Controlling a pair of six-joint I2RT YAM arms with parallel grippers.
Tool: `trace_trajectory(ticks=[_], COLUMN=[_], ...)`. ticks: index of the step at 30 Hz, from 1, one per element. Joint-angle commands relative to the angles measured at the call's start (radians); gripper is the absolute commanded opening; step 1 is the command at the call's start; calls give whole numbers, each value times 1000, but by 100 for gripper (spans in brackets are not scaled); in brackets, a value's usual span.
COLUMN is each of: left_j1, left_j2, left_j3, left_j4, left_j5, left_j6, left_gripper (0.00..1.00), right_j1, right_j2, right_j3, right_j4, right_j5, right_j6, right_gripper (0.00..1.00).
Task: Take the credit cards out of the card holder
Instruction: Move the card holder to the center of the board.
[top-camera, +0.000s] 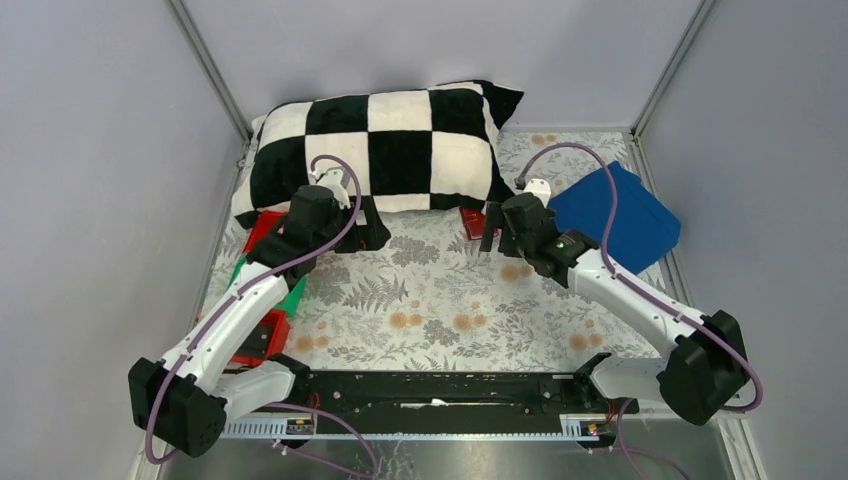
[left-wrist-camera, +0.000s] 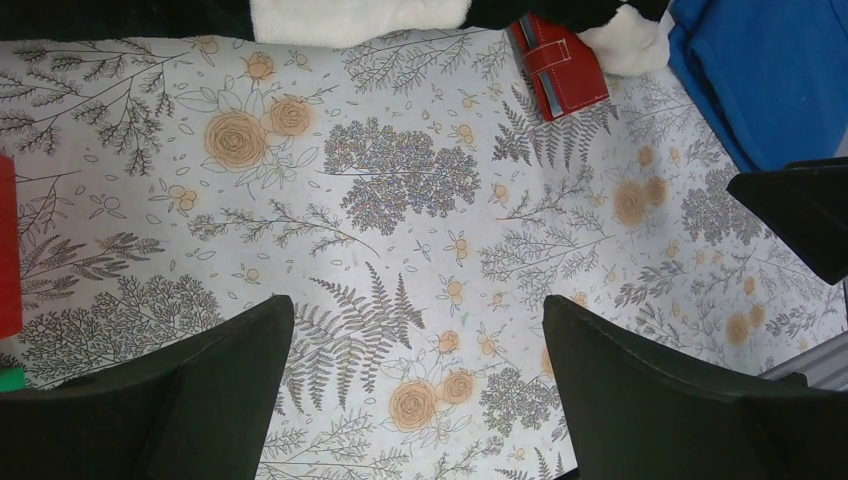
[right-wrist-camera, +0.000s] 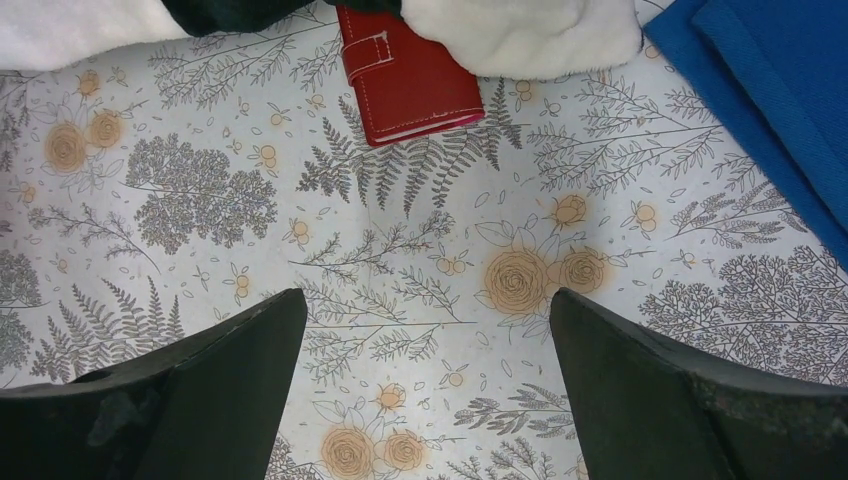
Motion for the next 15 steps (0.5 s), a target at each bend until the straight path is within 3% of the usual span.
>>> trace_trajectory(ticks=[1,15], left_j1=[-4,-4], left_j2=[-34,-43], left_j3=[19,-10], left_j4=[47,64], left_j5=[20,32], left_j6=[19,13], left_gripper=[99,99], right_j1=[3,3], right_j2=[-55,-86], right_j3=[-30,-73], right_j4=[60,99], right_j5=[13,-82], right_j6=[-11,-77], right_gripper=[100,100])
